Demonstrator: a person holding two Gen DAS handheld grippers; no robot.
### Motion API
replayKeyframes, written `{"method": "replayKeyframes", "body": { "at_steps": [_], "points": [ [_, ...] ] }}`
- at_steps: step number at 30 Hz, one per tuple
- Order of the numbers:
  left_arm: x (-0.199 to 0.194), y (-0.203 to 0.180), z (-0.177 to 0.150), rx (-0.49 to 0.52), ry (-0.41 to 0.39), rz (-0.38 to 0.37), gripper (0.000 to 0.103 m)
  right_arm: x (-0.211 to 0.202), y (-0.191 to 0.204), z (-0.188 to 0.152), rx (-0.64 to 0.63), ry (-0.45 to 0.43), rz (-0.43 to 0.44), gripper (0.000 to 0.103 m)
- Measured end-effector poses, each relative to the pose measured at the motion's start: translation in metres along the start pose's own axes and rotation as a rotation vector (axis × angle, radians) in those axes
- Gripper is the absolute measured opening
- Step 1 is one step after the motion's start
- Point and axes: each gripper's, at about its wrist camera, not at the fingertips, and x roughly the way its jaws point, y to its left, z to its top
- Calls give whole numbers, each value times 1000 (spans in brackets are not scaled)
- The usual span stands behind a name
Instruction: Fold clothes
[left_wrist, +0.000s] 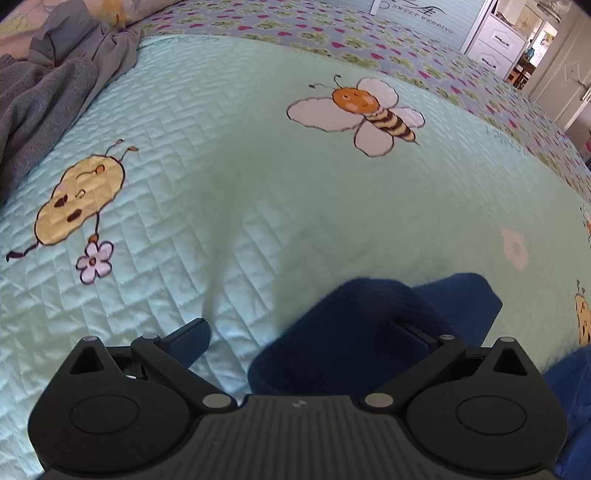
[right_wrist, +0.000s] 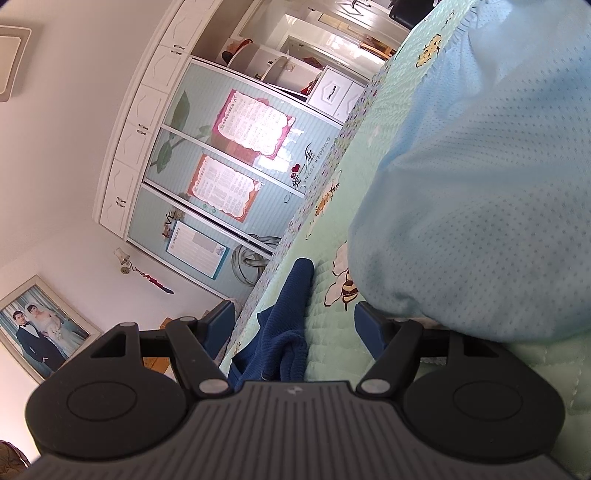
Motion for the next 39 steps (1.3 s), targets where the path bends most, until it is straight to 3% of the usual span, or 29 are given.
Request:
{"method": "replayKeyframes", "body": {
  "at_steps": [4,6,10,13,15,18,21,23,25,29,32,34,39],
  "points": [
    [-11,2,5,23,-56,51,102,0,0,0,5,-3,4,73],
    [-15,6,7,-7,-80,18,102,0,0,0,7,-5,6,73],
    [3,1,5,-47,28,-104,102,0,2,0,2,-4,3,73],
    [6,-10,2,5,41,-95,102,1,2,0,2,-4,3,73],
    [5,-15,0,23,70,-179,102,1,2,0,2,-4,3,73],
    [1,-36,-6,129,113,-246,102,0,1,0,2,-4,3,73],
    [-3,-42,-10,124,101,-295,99,-1,0,0,3,-4,4,73],
    [-6,-46,-13,131,93,-314,93,-1,0,0,4,-5,5,73],
    [-9,-53,-18,165,87,-309,78,-1,0,0,4,-5,5,73],
    [-15,-57,-26,159,55,-231,63,0,1,-1,5,-6,5,73],
    [-17,-60,-31,159,23,-174,45,1,2,-1,6,-8,5,73],
    [-21,-61,-34,141,-16,-129,9,1,2,-1,6,-8,5,73],
    [-29,-55,-45,65,-125,-58,9,2,3,-1,7,-8,6,73]
  ]
}}
